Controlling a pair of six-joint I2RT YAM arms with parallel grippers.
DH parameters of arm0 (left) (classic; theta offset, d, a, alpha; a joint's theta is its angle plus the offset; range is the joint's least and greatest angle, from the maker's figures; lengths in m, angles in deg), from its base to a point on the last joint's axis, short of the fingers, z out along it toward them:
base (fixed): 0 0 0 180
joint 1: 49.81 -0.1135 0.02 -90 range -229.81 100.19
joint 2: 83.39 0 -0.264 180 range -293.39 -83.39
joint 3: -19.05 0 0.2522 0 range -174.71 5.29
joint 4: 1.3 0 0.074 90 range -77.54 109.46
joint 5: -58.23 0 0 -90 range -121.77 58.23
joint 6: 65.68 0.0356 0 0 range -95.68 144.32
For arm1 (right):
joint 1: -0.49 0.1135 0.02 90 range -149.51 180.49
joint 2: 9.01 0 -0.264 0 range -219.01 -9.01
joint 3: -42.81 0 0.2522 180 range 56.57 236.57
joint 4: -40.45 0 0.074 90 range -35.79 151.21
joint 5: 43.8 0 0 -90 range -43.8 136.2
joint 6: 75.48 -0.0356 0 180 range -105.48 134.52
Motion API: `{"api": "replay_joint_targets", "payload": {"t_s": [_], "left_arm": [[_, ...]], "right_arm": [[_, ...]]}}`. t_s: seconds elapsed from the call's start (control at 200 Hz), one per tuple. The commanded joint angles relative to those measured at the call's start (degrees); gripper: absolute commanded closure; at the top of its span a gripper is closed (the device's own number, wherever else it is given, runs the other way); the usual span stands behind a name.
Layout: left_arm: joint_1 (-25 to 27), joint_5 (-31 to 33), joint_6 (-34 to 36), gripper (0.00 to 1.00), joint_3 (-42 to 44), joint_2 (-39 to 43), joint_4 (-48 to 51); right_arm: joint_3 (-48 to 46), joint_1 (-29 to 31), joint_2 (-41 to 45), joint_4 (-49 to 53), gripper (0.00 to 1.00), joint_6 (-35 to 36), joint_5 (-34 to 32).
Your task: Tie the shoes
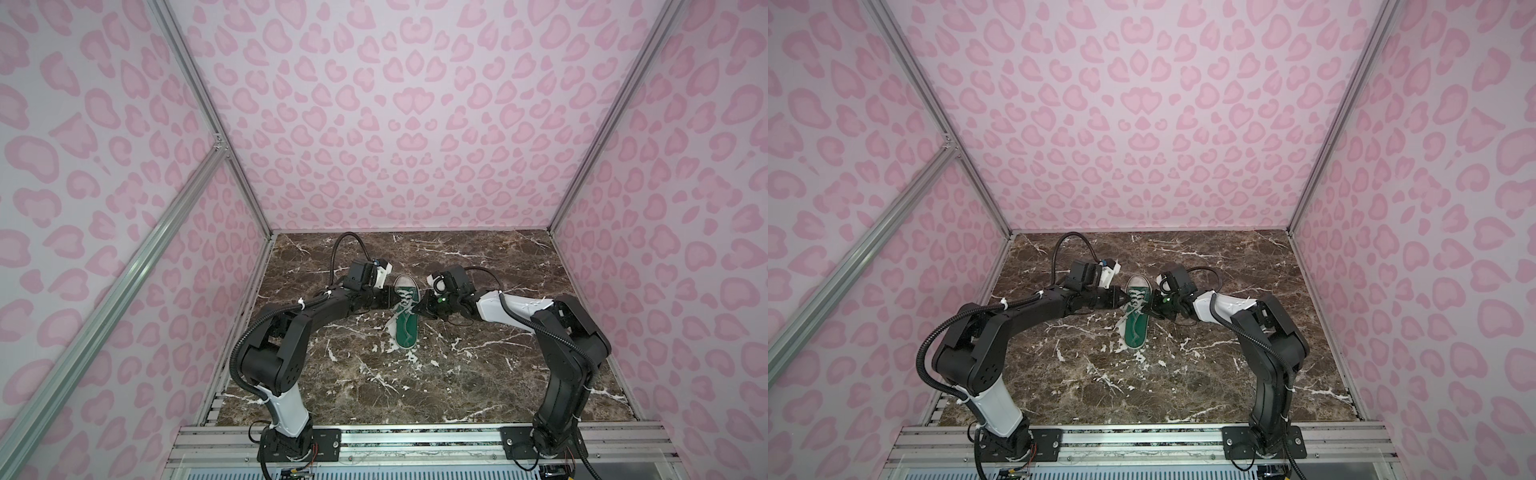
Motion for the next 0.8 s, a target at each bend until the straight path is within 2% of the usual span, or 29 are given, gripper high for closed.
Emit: {"api": "replay_joint_targets", "payload": {"t_s": [0.0, 0.235, 0.47, 0.485, 0.52, 0.585, 0.675, 0.795], "left_arm": [[0.0, -0.8, -0.2, 0.81, -0.3, -0.4, -1.1], [0.1, -0.6, -0.3, 0.68, -0.4, -0.8, -1.3], [0.1, 0.1, 0.0, 0.65, -0.8, -0.9, -1.0], [0.1, 0.1, 0.0, 0.60, -0.9, -0.9, -0.9], [0.0, 0.1, 0.1, 0.59, -1.0, -1.0, -0.9], [0.0, 0.0, 0.0, 0.56, -1.3, -1.2, -0.9], [0.1, -0.1, 0.1, 0.55, -1.4, -1.4, -0.8], [0.0, 0.1, 0.2, 0.54, -1.4, -1.1, -0.6]], "right_arm": [[-0.7, 0.1, 0.3, -2.7, 1.00, -0.6, -0.3], [-2.3, 0.0, 1.4, -2.7, 1.00, -0.8, -1.0], [-3.5, 0.2, 2.1, -1.8, 1.00, -1.1, -1.4], [-3.5, 0.2, 2.2, -1.7, 0.99, -1.2, -1.3], [-3.6, 0.2, 2.2, -1.6, 0.98, -1.2, -1.2], [-3.6, 0.2, 2.2, -1.2, 0.94, -1.0, -1.0], [-3.6, 0.2, 2.0, -1.3, 0.82, -0.7, -1.0], [-2.9, 0.0, 1.2, -1.3, 0.78, -0.3, -0.9]]}}
